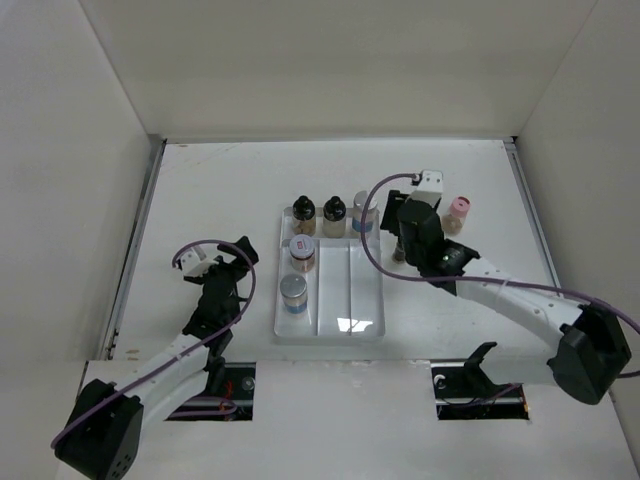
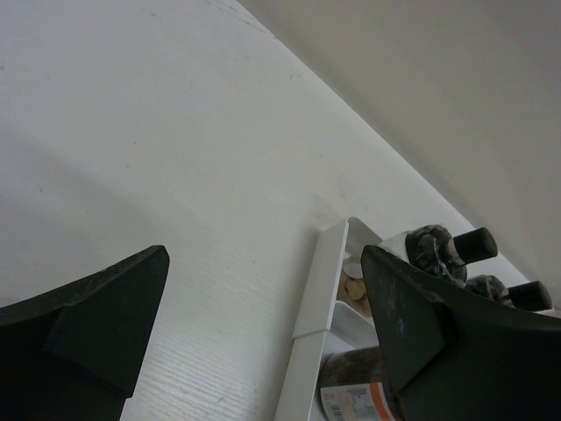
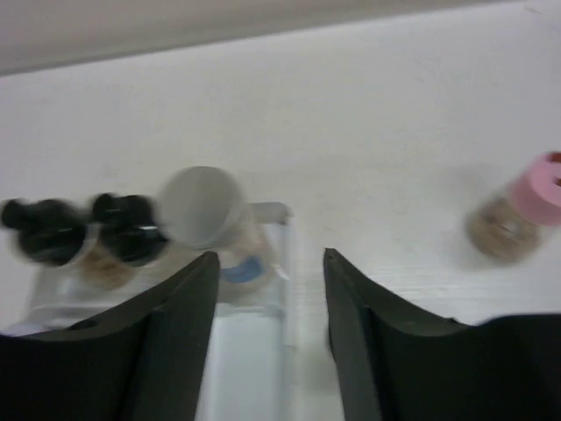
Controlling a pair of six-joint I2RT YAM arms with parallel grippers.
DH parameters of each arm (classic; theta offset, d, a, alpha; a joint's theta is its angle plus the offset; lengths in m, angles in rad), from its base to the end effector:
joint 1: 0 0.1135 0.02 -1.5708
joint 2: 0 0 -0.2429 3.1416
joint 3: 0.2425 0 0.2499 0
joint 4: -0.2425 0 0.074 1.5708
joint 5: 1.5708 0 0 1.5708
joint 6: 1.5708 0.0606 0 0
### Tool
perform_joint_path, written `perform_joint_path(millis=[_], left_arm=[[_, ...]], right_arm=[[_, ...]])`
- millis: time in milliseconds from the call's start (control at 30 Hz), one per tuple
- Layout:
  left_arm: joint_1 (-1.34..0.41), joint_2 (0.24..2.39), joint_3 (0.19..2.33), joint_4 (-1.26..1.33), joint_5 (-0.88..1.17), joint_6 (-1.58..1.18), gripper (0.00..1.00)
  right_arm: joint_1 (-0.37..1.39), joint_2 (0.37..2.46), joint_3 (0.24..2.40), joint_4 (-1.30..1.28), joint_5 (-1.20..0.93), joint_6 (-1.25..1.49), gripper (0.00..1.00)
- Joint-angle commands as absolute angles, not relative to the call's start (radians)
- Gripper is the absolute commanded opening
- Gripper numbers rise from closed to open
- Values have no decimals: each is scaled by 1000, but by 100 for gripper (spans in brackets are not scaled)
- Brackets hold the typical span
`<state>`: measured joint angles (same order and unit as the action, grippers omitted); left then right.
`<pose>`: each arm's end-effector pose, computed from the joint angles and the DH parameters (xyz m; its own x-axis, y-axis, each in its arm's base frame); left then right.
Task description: Organize the condiment bottles
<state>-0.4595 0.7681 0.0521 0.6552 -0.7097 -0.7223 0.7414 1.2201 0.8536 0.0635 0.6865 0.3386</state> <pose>0.1855 -0.0477 0.1610 0.1221 -0.6199 -0.7751 -0.2210 0.7443 -0.6302 0.2471 0.1742 0.2746 -0.2329 0.1351 -0.9631 0.0013 0.9903 0.1387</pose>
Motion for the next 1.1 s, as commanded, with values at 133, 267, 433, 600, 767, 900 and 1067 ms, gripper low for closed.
perform_joint_path(millis=[133, 267, 433, 600, 767, 900, 1067], left_arm=[[-466, 790, 75, 684, -670, -729, 94], [-461, 793, 75, 684, -657, -732, 94], [-459, 813, 78, 686, -657, -732, 94], [-466, 811, 80, 687, -664, -732, 94], [-467, 807, 78, 690, -658, -733, 94], [-456, 819, 80, 690, -647, -733, 94], [-466, 818, 80, 693, -657, -733, 94]], right_arm=[[654, 1299, 845, -54, 703, 403, 82], [636, 1325, 821, -78, 686, 437, 77], [607, 1353, 793, -74, 605, 465, 70], [597, 1371, 779, -55, 581, 480, 65], [596, 1404, 798, -66, 557, 477, 60], [596, 1410, 799, -74, 561, 477, 49], [614, 1321, 807, -90, 655, 443, 40]])
